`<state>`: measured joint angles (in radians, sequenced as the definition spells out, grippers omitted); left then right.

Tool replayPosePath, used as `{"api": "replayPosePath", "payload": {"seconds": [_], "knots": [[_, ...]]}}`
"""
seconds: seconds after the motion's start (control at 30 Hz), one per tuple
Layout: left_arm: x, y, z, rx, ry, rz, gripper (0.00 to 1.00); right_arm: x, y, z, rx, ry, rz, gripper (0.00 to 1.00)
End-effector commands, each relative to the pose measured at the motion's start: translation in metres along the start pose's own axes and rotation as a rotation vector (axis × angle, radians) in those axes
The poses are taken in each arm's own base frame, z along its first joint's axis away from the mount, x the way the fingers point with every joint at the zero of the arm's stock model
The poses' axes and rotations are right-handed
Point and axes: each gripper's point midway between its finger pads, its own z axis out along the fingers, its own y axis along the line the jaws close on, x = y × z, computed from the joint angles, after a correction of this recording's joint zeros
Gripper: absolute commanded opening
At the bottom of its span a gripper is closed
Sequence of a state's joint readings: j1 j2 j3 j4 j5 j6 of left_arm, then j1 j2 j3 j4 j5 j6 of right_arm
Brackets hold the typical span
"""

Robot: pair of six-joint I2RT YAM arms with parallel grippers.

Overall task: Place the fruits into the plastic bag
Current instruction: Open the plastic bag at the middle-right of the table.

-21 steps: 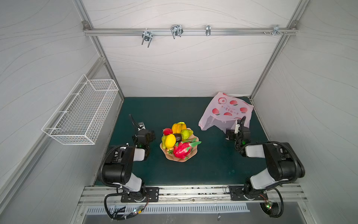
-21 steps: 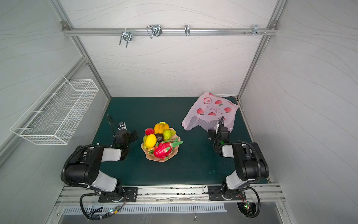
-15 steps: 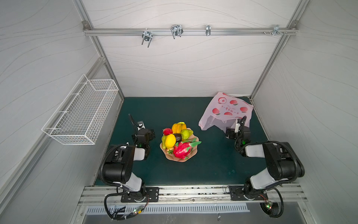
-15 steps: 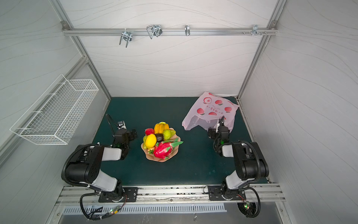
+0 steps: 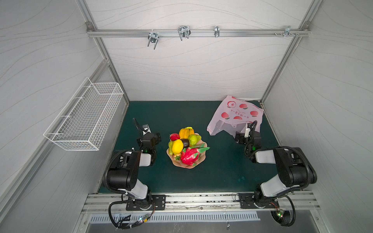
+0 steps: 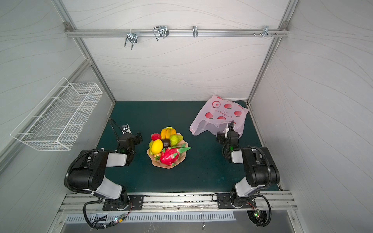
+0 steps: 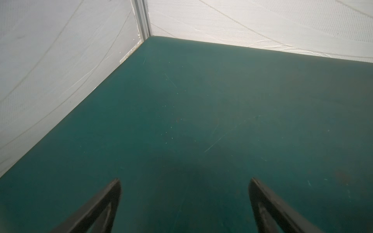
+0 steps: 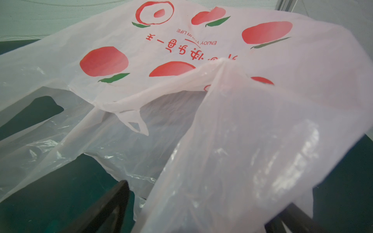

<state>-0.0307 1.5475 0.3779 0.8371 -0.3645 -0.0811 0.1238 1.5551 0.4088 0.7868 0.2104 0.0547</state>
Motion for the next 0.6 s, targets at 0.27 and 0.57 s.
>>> {"api": "replayPosePath", "payload": {"seconds": [0.27,0.57], "knots": [[-0.021,0.0,0.005,-0.012,-0.066,-0.016,1.0,-0.012,-0.004,0.005,0.018,-0.032,-0.006,0.99],[-0.044,-0.009,-0.012,0.012,-0.054,0.035,0.91,-0.027,-0.007,-0.012,0.075,-0.063,-0.04,0.99]]}}
